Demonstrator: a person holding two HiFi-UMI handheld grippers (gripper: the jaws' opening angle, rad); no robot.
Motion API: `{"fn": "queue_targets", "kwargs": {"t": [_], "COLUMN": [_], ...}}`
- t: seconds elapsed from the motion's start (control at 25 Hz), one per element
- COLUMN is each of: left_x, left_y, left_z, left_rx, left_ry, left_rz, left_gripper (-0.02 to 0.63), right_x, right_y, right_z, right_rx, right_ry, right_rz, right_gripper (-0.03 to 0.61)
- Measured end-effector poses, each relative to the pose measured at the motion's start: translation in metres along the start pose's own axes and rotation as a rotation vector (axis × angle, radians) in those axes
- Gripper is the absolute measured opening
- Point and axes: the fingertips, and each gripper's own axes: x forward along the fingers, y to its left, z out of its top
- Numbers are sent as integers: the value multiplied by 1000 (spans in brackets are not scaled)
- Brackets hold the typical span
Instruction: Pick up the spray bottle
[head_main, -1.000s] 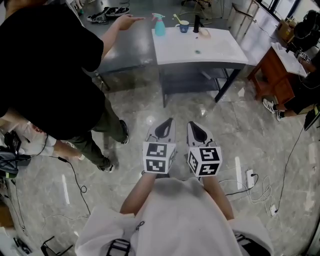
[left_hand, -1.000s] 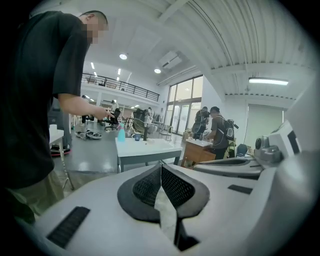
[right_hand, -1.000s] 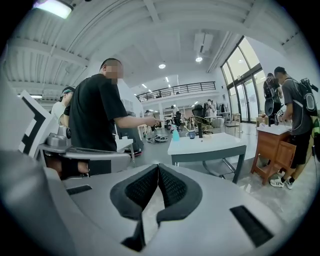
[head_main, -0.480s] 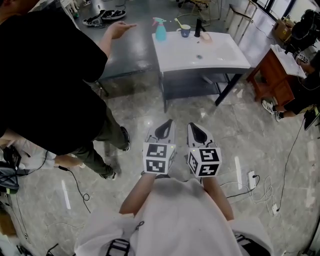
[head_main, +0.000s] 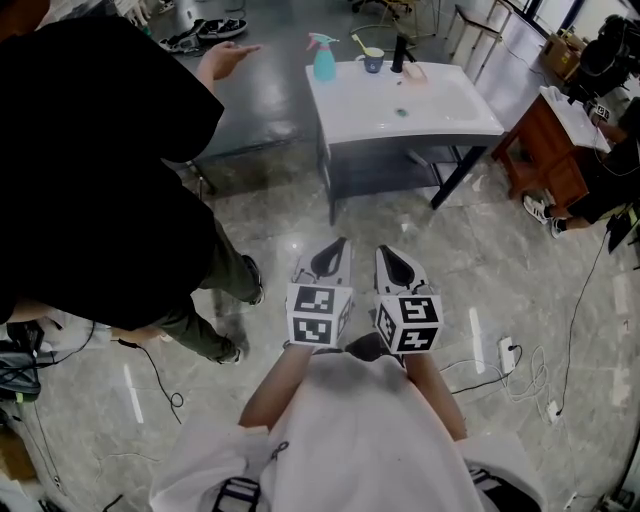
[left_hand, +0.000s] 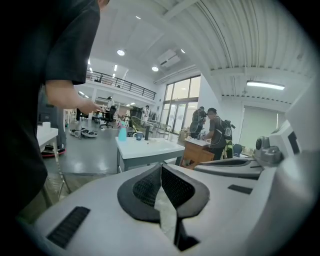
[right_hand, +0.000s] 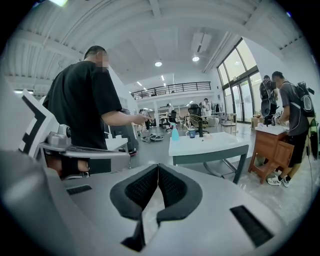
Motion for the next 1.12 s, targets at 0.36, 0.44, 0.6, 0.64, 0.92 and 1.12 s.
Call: {"fn": "queue_targets", "kwargs": {"t": [0.36, 0.44, 0.6, 0.64, 0.92, 1.12], "left_x": [-8, -10, -9, -8, 4, 18], "left_y": [4, 4, 6, 6, 14, 18], "left_z": [-2, -5, -3, -4, -4, 1], "left_rx": [6, 3, -8, -8, -11, -18], "left_ry": [-4, 0, -7, -6, -15, -16], "left_rz": [-5, -6, -8, -7, 15, 28], "left_gripper": [28, 28, 28, 28, 28, 28], "right_x": [-1, -3, 0, 2, 16, 31], "right_y": [11, 13, 14, 13, 8, 0], "right_z": [2, -1, -1, -1, 0, 5], "right_rx": [-5, -5, -13, -15, -25, -26], "right_ry": [-10, -2, 0, 1, -6, -3], "right_rz": [-5, -6, -4, -4, 16, 40], "right_gripper": [28, 28, 28, 28, 28, 28]}}
